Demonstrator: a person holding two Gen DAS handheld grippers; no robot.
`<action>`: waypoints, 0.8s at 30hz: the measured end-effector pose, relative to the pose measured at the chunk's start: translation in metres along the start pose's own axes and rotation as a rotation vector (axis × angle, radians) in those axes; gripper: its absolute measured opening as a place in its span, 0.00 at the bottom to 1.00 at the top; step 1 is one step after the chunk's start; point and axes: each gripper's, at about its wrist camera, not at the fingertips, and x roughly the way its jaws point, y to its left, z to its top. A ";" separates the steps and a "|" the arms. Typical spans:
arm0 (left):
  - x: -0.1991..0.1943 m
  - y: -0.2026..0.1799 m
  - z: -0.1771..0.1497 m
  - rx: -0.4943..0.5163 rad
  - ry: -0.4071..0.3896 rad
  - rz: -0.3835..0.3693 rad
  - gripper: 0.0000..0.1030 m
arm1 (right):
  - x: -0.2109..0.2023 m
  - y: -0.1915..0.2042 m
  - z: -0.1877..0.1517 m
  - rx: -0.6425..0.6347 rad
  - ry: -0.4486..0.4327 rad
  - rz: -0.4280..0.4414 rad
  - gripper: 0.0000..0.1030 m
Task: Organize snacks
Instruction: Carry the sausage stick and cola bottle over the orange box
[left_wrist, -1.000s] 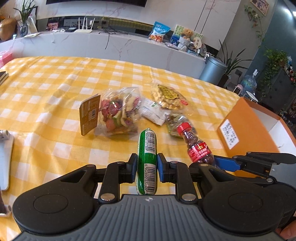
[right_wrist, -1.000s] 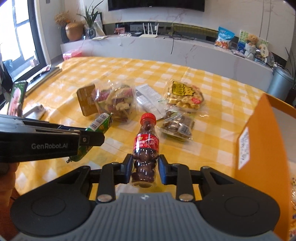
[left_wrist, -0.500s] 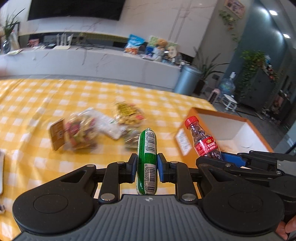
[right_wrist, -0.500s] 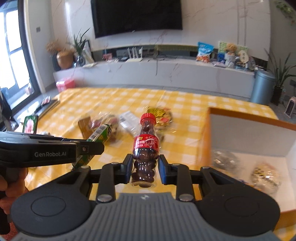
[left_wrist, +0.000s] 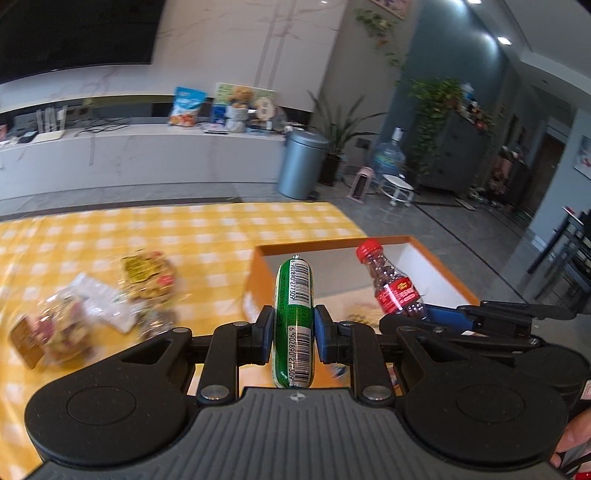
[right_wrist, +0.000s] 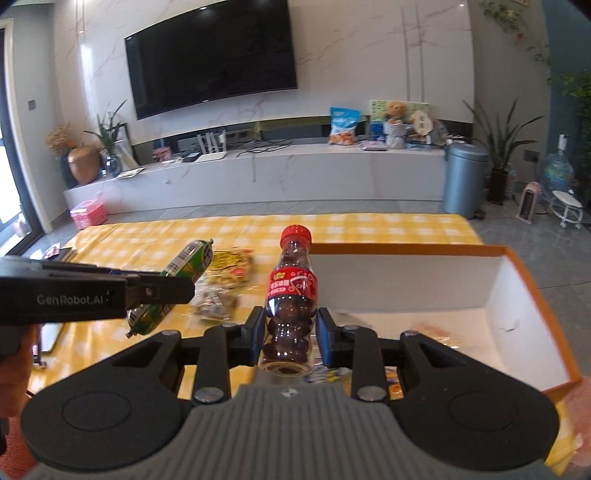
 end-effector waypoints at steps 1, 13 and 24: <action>0.004 -0.005 0.002 0.006 0.005 -0.014 0.24 | -0.001 -0.004 0.000 -0.001 0.001 -0.011 0.27; 0.078 -0.038 0.041 0.108 0.138 -0.132 0.24 | 0.008 -0.079 0.018 0.125 0.086 -0.061 0.27; 0.161 -0.041 0.039 0.095 0.369 -0.160 0.24 | 0.061 -0.114 0.019 0.159 0.264 -0.029 0.27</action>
